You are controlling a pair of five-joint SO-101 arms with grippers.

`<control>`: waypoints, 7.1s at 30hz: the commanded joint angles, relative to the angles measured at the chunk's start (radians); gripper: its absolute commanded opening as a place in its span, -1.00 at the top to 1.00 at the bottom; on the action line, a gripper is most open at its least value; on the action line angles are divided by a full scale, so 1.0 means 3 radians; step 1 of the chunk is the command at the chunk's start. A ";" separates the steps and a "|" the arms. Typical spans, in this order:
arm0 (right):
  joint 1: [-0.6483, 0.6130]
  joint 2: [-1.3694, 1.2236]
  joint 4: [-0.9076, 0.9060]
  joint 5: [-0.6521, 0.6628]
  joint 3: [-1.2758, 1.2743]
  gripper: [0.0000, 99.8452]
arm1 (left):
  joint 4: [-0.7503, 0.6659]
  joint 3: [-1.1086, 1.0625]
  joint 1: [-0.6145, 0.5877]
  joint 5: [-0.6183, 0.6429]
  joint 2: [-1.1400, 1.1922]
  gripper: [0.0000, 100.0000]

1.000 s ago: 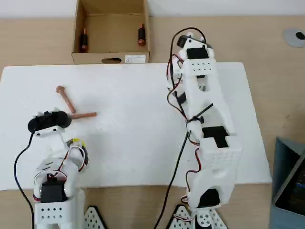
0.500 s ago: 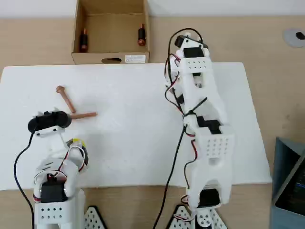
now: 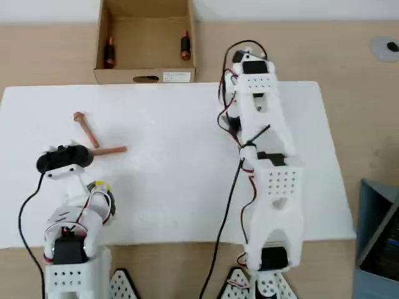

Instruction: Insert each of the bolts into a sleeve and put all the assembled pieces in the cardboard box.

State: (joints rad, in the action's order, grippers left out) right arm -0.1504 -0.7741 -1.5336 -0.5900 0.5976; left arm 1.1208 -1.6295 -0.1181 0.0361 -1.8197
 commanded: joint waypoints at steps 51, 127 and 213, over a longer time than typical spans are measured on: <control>0.0867 0.6380 0.0332 0.0967 -0.4176 0.98 | 0.0087 0.1345 -0.0046 -0.0102 0.0350 1.00; 0.0985 0.7465 0.0532 0.0604 -0.5076 0.98 | 0.1478 0.8178 -0.0568 -0.0266 0.9096 0.99; -0.1071 0.8984 0.1928 0.1805 -0.6559 0.98 | -0.1238 0.1442 0.1325 0.1202 0.0161 1.00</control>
State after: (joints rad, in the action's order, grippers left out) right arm -0.4066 1.8067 -0.9490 -0.0591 -1.3571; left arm 0.7756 -1.2336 0.2516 0.3920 -1.7568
